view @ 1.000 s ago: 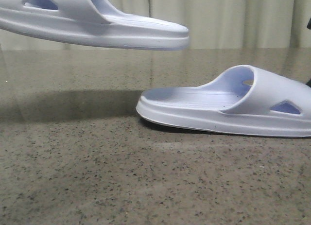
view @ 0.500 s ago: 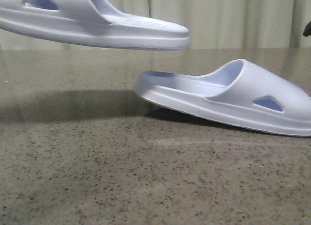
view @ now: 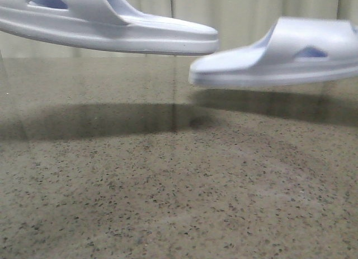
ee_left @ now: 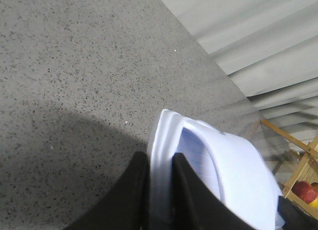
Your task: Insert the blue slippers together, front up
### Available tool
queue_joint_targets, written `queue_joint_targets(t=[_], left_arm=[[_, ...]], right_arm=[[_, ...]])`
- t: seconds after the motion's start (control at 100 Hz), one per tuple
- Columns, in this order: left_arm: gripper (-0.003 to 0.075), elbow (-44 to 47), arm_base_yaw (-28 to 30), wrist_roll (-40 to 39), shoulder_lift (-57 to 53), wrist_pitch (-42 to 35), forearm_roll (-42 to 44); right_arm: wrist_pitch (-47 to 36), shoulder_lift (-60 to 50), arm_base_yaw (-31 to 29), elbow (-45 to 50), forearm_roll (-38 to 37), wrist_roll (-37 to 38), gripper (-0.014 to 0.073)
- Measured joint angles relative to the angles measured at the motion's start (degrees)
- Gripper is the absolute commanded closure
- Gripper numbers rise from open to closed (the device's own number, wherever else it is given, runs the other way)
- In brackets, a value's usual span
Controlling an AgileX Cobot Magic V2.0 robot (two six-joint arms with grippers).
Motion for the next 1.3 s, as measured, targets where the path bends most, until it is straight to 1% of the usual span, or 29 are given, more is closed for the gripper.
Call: queue_joint_targets(t=[0.13,0.24,0.33,0.52,0.64,0.78,0.95,1.3], left_arm=[[0.0694,0.00,0.00,0.00,0.00,0.35,-0.21],[0.0694,0.00,0.00,0.00,0.00,0.66,-0.21],[0.0694,0.00,0.00,0.00,0.00,0.66,-0.21],[0.0694,0.00,0.00,0.00,0.00,0.81,-0.24],[0.0694,0.00,0.00,0.00,0.00,1.22,-0.47],[0.0694,0.00,0.00,0.00,0.00,2.59,-0.99],[0.0694,0.00,0.00,0.00,0.00,5.14,-1.07],[0.0694,0.00,0.08,0.00,0.00,10.28,-1.38]], right_arm=[[-6.72,-4.04,0.00,0.00,0.00,0.00,0.0700],[-7.05,-7.46,0.00,-0.54,0.00,-0.12,0.0700],[-3.10,-10.07,0.00,-2.14,0.00,-0.12,0.0700],[9.74,-13.97,0.00,-6.12,0.23,-0.12,0.0700],[17.78,-14.89,0.00,-8.04,0.23,-0.12,0.0701],[24.70,-14.89,0.00,-9.15,0.23,-0.12,0.0701],[29.07,-14.92,0.00,-9.15,0.46,-0.24,0.0701],[32.41,-14.92,0.00,-9.15,0.94,-1.19,0.0701]])
